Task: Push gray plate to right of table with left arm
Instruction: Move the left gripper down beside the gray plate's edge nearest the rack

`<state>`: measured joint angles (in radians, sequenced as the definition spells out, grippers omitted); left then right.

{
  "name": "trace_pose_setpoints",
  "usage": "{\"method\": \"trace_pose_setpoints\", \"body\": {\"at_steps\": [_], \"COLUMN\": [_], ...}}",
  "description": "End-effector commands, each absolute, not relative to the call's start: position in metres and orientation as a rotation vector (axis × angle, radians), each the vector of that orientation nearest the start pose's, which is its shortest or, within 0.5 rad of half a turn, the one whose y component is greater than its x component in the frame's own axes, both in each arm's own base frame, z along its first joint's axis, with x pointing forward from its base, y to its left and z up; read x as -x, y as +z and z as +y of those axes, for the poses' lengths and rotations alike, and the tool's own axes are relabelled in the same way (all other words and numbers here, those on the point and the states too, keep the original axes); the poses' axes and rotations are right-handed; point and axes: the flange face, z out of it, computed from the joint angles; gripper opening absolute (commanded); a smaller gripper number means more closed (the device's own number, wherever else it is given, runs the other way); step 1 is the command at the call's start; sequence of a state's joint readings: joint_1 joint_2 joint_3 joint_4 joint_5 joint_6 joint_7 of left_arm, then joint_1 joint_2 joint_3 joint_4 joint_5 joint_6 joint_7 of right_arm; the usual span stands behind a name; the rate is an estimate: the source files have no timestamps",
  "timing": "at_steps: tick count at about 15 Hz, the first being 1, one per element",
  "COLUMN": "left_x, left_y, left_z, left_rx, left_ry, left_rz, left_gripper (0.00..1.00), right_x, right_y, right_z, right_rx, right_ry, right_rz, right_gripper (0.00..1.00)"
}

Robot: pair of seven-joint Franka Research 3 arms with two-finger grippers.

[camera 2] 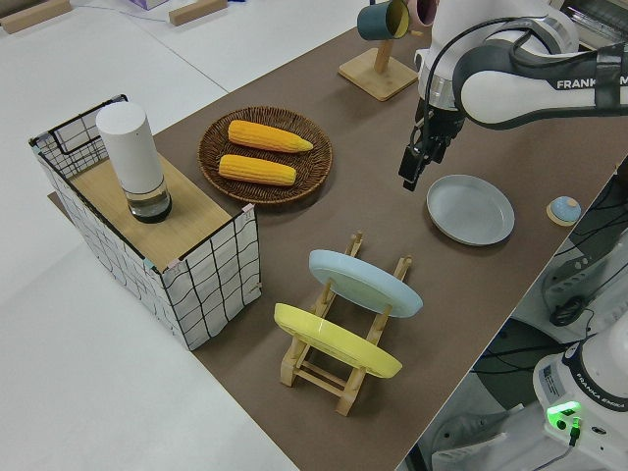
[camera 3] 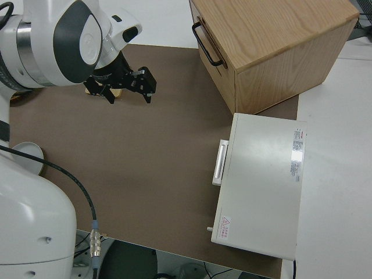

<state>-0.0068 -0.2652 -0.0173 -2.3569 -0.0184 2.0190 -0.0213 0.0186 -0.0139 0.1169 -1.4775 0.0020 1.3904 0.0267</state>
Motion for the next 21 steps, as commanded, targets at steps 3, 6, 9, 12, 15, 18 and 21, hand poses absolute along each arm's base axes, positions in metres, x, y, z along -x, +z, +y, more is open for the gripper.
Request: {"method": "trace_pose_setpoints", "body": {"at_steps": [3, 6, 9, 12, 15, 18, 21], "left_x": [-0.400, -0.389, -0.385, -0.385, -0.382, -0.385, -0.388], "left_y": [0.399, 0.383, 0.362, 0.342, 0.329, 0.311, 0.300], "left_z": [-0.030, -0.052, -0.073, -0.081, -0.081, -0.082, -0.082], "left_rx": [3.174, 3.165, 3.141, 3.136, 3.133, 3.132, 3.136], "left_ry": [0.044, 0.060, 0.043, 0.047, 0.034, 0.045, 0.029], "left_rz": [0.014, 0.039, 0.038, 0.070, 0.079, 0.089, 0.087], "left_gripper": [1.00, 1.00, 1.00, 1.00, 1.00, 1.00, 1.00], "right_x": [-0.524, -0.524, -0.524, -0.524, -0.524, -0.524, -0.524], "right_y": [0.664, 0.664, 0.664, 0.664, 0.664, 0.664, 0.664], "right_z": [0.071, 0.071, 0.070, 0.071, 0.070, 0.070, 0.071], "right_rx": [3.131, 3.131, 3.131, 3.131, 3.131, 3.131, 3.131], "right_ry": [0.121, 0.121, 0.121, 0.121, 0.121, 0.121, 0.121], "right_rz": [-0.164, -0.161, -0.159, -0.164, -0.159, -0.161, -0.161], "right_gripper": [0.983, 0.983, 0.983, 0.983, 0.983, 0.983, 0.983]}}
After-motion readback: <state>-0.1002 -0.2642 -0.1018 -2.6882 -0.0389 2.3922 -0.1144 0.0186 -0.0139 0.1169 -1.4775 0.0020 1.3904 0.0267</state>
